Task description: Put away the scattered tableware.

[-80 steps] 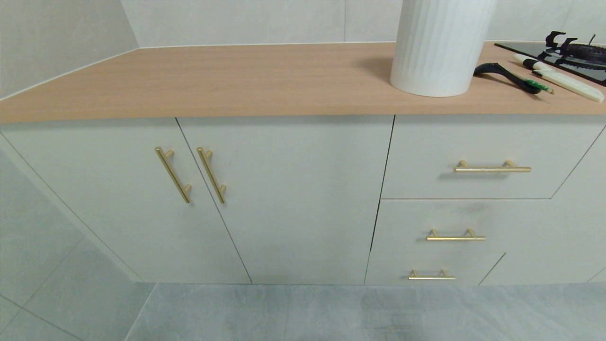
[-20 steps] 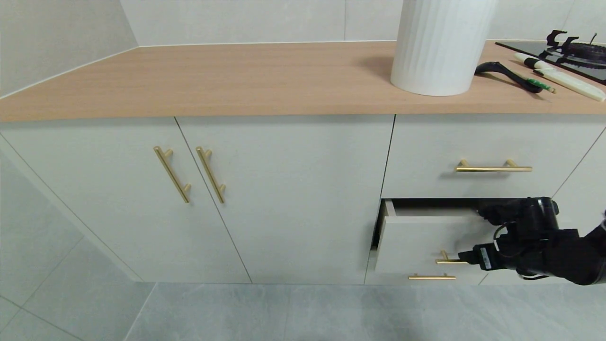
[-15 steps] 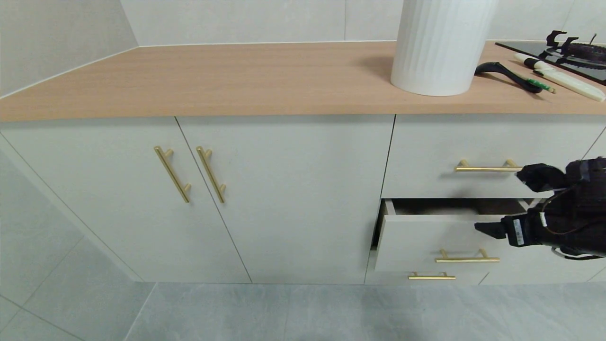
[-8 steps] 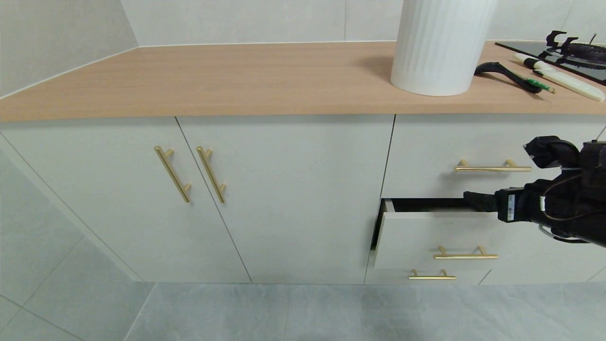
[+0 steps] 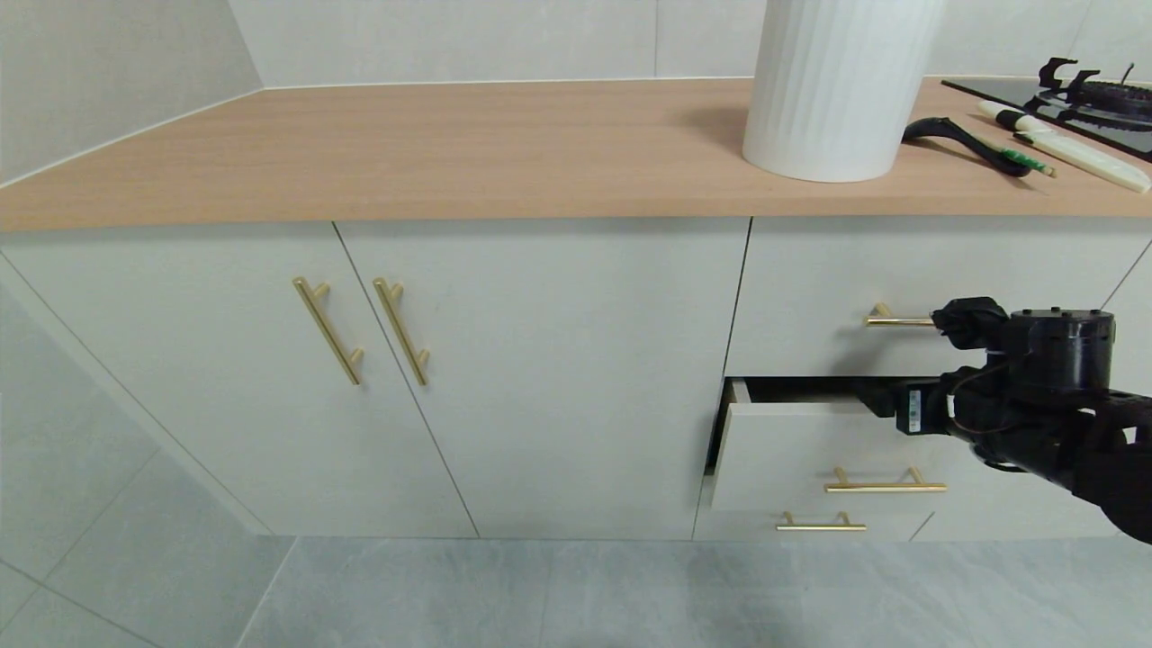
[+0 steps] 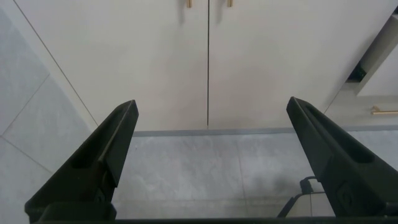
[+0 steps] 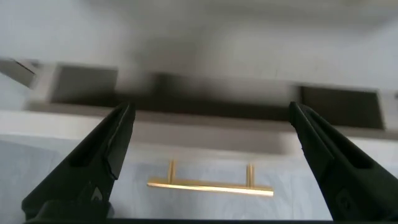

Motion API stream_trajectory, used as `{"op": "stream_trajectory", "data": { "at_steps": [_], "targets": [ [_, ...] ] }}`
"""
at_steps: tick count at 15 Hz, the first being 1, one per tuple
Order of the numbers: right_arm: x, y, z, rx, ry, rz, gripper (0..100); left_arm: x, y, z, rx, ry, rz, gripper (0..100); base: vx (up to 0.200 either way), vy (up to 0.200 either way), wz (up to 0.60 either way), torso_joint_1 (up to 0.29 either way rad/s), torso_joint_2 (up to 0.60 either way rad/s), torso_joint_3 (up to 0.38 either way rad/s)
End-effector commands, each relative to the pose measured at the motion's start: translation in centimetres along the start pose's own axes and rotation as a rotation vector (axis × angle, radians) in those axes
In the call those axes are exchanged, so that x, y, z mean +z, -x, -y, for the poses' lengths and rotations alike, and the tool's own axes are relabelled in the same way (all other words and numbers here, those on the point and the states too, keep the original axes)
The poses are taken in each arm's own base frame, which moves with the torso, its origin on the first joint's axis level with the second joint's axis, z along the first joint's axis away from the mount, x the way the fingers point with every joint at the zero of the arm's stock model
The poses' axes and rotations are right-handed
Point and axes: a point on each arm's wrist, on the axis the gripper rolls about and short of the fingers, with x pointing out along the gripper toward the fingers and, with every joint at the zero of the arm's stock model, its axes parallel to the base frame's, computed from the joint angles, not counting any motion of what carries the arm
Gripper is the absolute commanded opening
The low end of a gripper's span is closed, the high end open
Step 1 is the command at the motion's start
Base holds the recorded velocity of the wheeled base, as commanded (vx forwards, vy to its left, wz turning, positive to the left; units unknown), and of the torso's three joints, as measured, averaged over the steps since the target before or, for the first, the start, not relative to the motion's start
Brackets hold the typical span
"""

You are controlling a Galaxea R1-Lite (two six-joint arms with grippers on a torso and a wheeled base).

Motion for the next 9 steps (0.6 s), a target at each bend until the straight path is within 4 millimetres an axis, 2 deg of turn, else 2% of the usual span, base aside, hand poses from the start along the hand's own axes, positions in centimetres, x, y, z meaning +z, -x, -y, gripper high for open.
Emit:
{"op": "stream_trajectory", "data": {
  "at_steps": [1,9],
  "targets": [
    [-1.0,-1.2,-0.2,-0.007,0.003,-0.019,100,0.0,0.0,0.0,0.000,0.000,-0.001,100,0.000,0.000,0.00,0.000,0.00,0.000],
    [-2.3,-3.9,-0.5,-0.046,-0.017,0.017,100,0.0,0.0,0.0,0.000,0.000,-0.001,100,0.000,0.000,0.00,0.000,0.00,0.000]
  ]
}}
